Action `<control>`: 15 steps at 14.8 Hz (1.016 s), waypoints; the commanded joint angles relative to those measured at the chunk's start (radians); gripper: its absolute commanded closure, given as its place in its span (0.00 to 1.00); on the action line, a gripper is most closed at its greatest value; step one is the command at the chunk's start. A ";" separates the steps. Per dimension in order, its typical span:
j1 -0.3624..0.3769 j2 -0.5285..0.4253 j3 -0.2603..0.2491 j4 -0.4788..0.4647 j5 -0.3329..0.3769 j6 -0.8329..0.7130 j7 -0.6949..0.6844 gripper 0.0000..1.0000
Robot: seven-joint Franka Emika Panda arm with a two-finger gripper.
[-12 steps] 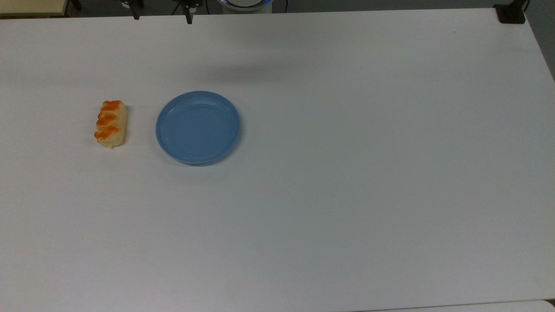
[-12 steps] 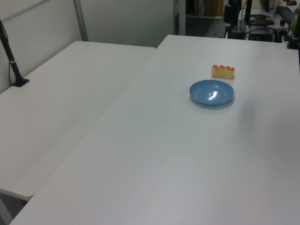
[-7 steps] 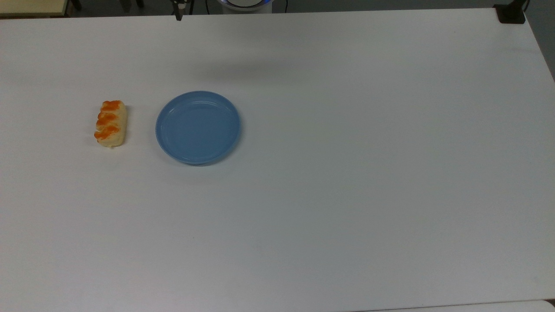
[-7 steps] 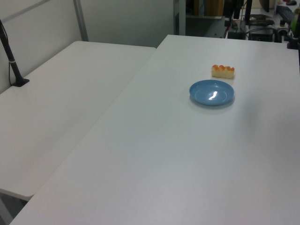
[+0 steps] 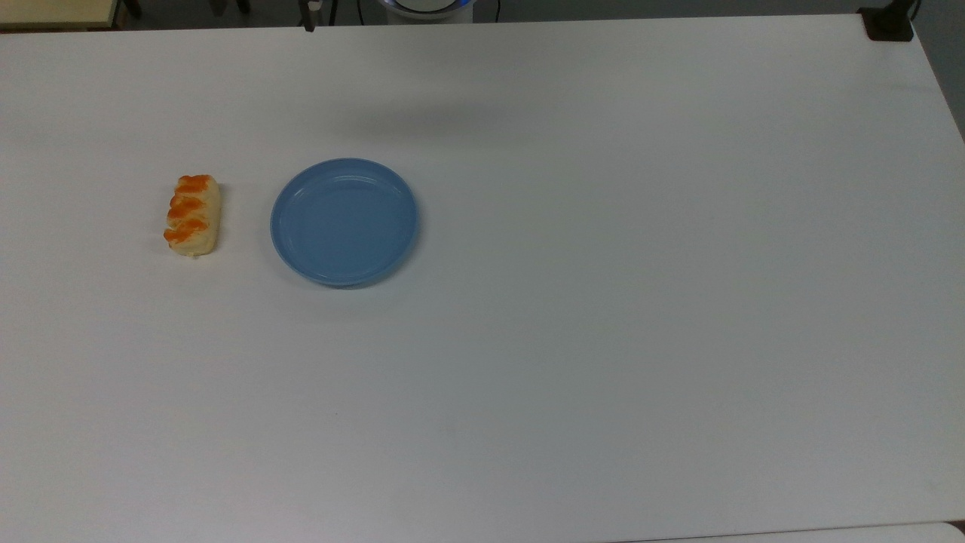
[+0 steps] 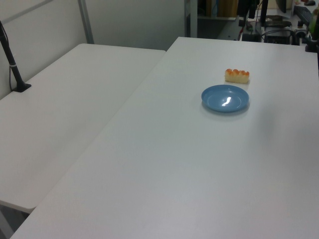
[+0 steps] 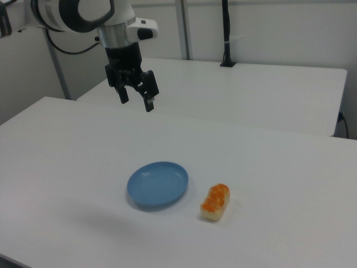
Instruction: Put the bread onto the plate
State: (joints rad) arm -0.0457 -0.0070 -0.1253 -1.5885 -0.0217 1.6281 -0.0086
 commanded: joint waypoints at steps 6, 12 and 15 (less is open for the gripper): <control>0.012 -0.014 -0.008 -0.013 0.013 0.016 0.024 0.00; 0.010 -0.010 -0.008 -0.013 0.009 0.016 0.022 0.00; 0.012 -0.011 -0.008 -0.013 0.003 0.016 0.019 0.00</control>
State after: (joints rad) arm -0.0457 -0.0069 -0.1253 -1.5885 -0.0217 1.6281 -0.0082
